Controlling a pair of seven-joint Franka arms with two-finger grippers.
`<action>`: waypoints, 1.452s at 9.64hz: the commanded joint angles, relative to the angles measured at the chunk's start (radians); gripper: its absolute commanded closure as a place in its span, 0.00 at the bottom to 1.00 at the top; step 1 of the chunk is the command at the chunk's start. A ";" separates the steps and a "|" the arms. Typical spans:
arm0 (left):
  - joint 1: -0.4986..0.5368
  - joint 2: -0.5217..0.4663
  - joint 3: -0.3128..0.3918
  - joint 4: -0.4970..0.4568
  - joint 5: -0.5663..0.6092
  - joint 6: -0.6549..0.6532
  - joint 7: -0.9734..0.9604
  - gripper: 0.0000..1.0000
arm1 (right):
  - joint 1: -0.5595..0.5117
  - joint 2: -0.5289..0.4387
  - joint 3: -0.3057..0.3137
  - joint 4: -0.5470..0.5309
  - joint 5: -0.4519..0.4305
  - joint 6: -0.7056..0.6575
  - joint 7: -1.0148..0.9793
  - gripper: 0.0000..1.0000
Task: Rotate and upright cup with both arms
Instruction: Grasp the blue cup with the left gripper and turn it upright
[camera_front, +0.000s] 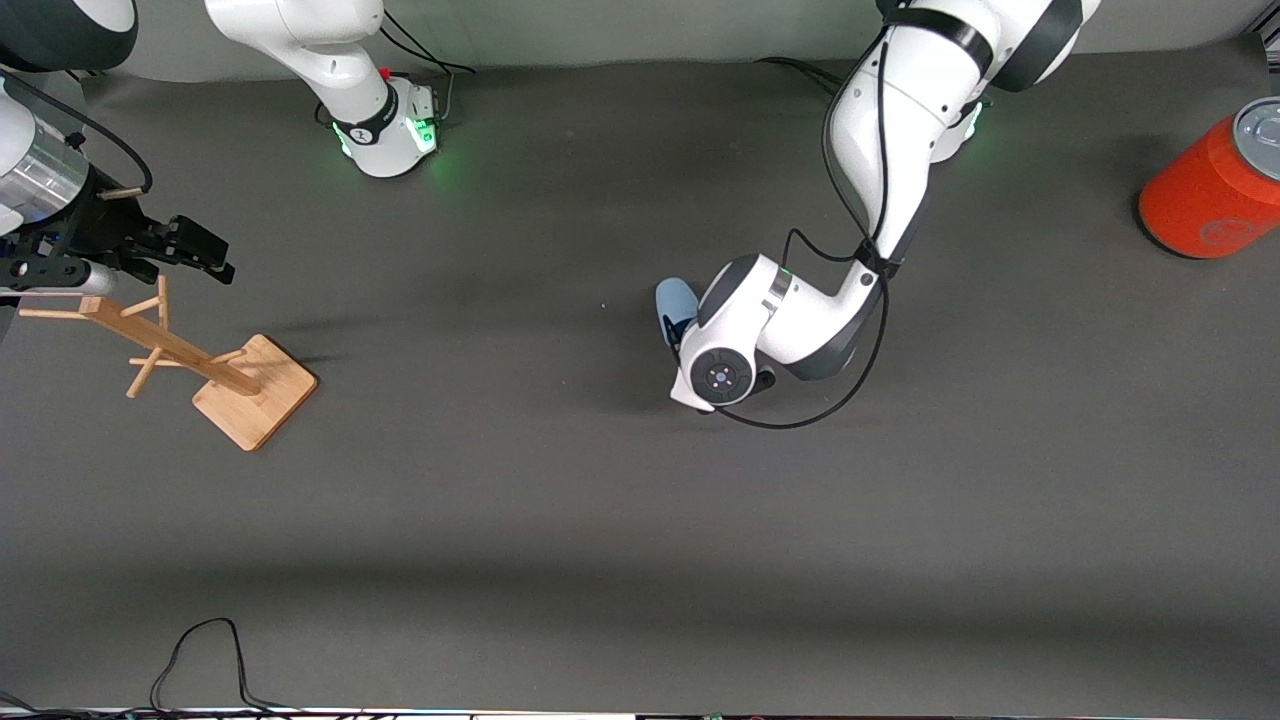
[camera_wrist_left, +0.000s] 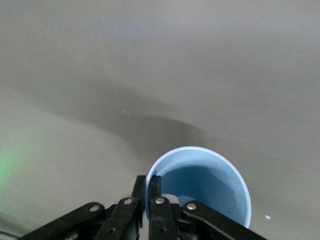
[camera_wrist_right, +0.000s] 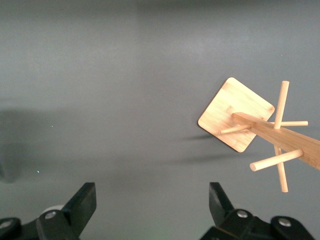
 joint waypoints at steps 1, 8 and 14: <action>-0.041 -0.107 -0.001 0.023 0.176 0.025 0.001 1.00 | -0.009 -0.023 0.013 -0.013 0.017 0.031 -0.028 0.00; -0.135 -0.241 0.003 -0.292 0.745 0.530 -0.291 1.00 | 0.023 -0.035 0.018 -0.027 -0.014 0.118 -0.020 0.00; -0.207 -0.218 0.002 -0.415 1.065 0.619 -0.626 1.00 | 0.043 -0.032 0.039 -0.024 -0.018 0.112 -0.008 0.00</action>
